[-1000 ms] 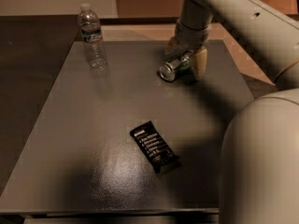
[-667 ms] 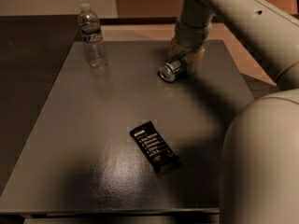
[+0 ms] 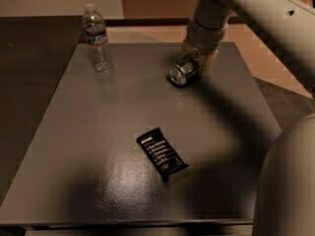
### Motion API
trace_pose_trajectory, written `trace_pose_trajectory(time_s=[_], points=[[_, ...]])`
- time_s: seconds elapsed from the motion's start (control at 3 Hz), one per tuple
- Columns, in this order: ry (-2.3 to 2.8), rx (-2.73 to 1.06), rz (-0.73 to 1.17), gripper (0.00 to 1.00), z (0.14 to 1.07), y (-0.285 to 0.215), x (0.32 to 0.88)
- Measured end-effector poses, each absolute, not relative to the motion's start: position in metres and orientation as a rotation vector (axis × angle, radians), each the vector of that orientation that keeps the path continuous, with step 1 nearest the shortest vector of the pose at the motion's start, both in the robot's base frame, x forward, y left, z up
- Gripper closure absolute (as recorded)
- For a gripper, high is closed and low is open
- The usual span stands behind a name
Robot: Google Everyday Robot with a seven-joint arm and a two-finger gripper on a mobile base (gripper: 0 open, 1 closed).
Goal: Place green can upright
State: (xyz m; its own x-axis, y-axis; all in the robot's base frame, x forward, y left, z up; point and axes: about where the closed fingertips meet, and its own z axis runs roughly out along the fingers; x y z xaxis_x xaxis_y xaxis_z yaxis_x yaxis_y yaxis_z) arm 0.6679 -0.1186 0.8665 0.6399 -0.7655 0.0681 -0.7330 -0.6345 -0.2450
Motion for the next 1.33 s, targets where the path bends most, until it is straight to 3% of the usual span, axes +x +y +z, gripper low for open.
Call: trace_pose_trajectory(time_s=[0.33,1.33], points=[[1.117,-2.615,-0.378,1.00,0.878,-0.116,0.662],[0.679,-2.355,-0.777,1.00,0.925,-0.113,0.658]])
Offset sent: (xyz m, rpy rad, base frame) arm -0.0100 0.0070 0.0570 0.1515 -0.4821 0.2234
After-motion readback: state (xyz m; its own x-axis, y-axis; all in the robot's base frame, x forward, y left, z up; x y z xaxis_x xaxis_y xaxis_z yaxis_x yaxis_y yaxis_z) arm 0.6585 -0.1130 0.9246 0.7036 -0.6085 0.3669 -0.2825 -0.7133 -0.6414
